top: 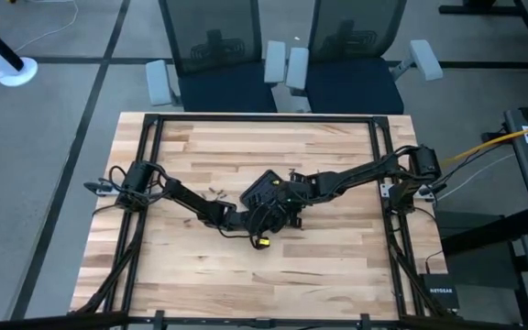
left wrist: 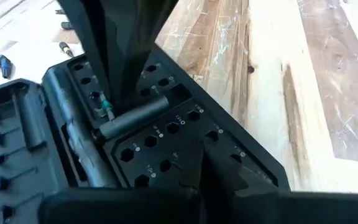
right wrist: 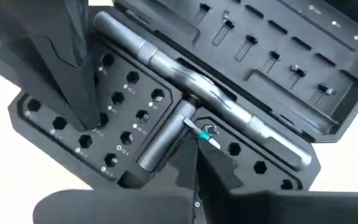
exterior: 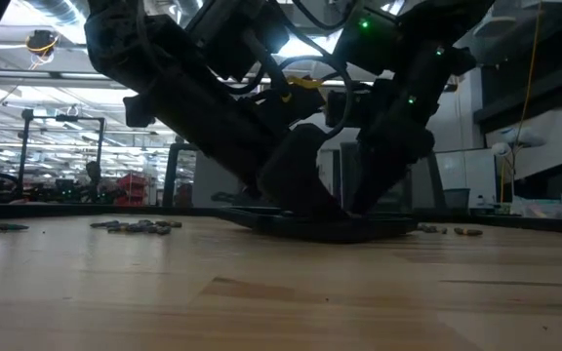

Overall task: Prefit tool cases
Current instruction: Remove the blue socket bit from the black prefit tool case

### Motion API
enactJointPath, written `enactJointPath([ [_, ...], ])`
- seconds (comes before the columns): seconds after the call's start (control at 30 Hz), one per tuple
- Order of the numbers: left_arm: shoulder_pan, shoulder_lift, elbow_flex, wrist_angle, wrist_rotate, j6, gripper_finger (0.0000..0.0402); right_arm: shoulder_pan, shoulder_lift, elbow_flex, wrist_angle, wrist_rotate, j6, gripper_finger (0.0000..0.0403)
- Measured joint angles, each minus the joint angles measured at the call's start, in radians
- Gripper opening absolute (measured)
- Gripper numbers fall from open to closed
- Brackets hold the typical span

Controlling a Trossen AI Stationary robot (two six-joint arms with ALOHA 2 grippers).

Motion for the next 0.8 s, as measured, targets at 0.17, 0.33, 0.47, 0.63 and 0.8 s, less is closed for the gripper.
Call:
enactJointPath([
  [0.17, -0.002, 0.000, 0.001, -0.006, -0.001, 0.000, 0.0000, -0.045, -0.056, 0.010, -0.023, -0.052, 0.039, 0.0002],
  [0.33, -0.003, 0.000, 0.001, -0.009, -0.002, 0.000, 0.0000, -0.111, -0.098, 0.012, -0.028, -0.108, 0.077, 0.0001],
  [0.47, -0.004, 0.000, 0.001, -0.021, -0.004, -0.028, 0.0000, -0.155, -0.141, 0.013, -0.093, -0.060, 0.072, 0.0001],
  [0.63, -0.007, 0.000, 0.001, -0.022, -0.006, -0.053, 0.0000, -0.211, -0.156, 0.013, -0.264, 0.196, 0.083, 0.0000],
  [0.8, -0.009, 0.000, 0.000, -0.022, -0.007, -0.044, 0.0000, -0.281, -0.152, -0.014, -0.283, 0.204, 0.128, 0.0011],
])
